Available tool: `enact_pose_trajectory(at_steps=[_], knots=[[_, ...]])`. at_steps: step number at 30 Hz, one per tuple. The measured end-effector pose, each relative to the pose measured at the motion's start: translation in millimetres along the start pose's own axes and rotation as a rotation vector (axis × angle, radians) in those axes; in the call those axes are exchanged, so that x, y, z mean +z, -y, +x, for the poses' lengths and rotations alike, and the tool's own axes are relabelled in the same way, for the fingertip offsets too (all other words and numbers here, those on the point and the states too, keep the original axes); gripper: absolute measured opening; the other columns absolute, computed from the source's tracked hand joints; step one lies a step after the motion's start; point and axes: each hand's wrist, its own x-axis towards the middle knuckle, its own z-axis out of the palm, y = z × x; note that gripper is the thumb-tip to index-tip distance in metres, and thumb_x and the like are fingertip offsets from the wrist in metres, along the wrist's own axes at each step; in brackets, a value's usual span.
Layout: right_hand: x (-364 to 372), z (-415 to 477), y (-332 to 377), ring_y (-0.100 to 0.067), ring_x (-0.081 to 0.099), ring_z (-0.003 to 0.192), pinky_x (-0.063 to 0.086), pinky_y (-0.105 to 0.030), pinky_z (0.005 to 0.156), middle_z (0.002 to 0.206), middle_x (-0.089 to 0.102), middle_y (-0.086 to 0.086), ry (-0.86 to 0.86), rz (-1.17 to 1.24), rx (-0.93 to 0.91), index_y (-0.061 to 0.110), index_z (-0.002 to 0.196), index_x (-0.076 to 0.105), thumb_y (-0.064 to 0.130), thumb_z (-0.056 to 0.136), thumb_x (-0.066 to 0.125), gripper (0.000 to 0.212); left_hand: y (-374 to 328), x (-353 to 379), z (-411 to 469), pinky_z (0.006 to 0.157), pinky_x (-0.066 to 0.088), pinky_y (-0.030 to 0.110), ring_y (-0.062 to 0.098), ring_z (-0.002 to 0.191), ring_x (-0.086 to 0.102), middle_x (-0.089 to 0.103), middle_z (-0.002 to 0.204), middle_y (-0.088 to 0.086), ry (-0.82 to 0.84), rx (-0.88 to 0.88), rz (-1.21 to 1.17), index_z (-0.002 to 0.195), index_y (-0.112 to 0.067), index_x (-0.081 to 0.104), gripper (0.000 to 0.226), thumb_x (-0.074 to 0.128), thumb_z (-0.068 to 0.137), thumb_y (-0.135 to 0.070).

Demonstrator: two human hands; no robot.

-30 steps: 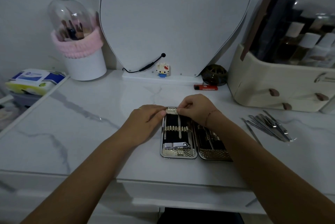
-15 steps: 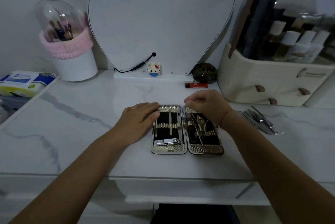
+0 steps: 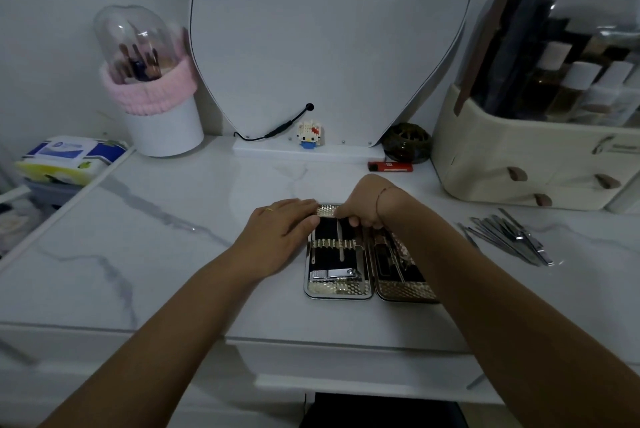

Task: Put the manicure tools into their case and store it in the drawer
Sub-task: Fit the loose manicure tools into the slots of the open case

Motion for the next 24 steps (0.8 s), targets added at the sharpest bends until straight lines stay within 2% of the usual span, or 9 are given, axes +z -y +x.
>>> enact_pose_trajectory(at_steps=[4,8,13,19,21,24], knots=[[-0.4,5.9,-0.4,-0.011,0.032,0.025,0.027,-0.015,0.034,0.026,0.039,0.003,-0.042,0.096,0.003,0.011,0.043,0.050,0.021,0.079,0.058,0.039,-1.4,-0.7,-0.3,0.109,0.030,0.044,0.015,0.132,0.041,0.053,0.136,-0.008,0.018,-0.001,0.007,0.133,-0.029,0.049,0.069,0.018,0.082,-0.062],[-1.4,8.9,-0.3,-0.009,0.030,0.020,0.026,-0.014,0.032,0.032,0.042,0.001,-0.005,0.130,0.014,0.010,0.047,0.051,0.020,0.081,0.059,0.036,-1.5,-0.5,-0.4,0.109,0.029,0.044,0.015,0.132,0.040,0.053,0.137,-0.008,0.018,-0.003,0.010,0.134,-0.029,0.049,0.069,0.017,0.082,-0.063],[-1.8,6.6,-1.7,-0.007,0.031,0.019,0.026,-0.012,0.030,0.024,0.043,0.005,0.039,0.088,0.026,0.009,0.049,0.052,0.020,0.084,0.057,0.038,1.5,1.6,0.9,0.109,0.029,0.045,0.014,0.133,0.038,0.051,0.139,-0.007,0.024,-0.016,0.020,0.135,-0.029,0.047,0.070,0.017,0.082,-0.064],[-0.4,6.4,-3.4,-0.009,0.036,0.026,0.031,-0.017,0.034,0.027,0.046,0.005,0.063,0.044,0.032,0.008,0.049,0.054,0.025,0.085,0.060,0.040,3.1,2.1,1.1,0.110,0.029,0.044,0.013,0.134,0.037,0.050,0.140,-0.008,0.024,-0.017,0.026,0.135,-0.029,0.047,0.070,0.017,0.082,-0.064],[1.1,6.9,-3.5,-0.011,0.039,0.033,0.033,-0.018,0.037,0.037,0.053,0.002,0.069,0.070,0.032,0.005,0.056,0.058,0.024,0.086,0.059,0.036,2.8,2.2,1.0,0.110,0.029,0.044,0.013,0.134,0.038,0.050,0.139,-0.008,0.019,-0.014,0.024,0.134,-0.029,0.048,0.070,0.017,0.082,-0.064],[1.7,3.5,-0.6,-0.015,0.041,0.046,0.034,-0.022,0.047,0.060,0.055,-0.005,0.119,0.050,0.023,0.005,0.081,0.064,0.026,0.089,0.054,0.024,3.3,2.4,0.8,0.110,0.028,0.044,0.013,0.134,0.038,0.050,0.139,-0.008,0.021,-0.019,0.025,0.134,-0.029,0.048,0.071,0.017,0.082,-0.065]])
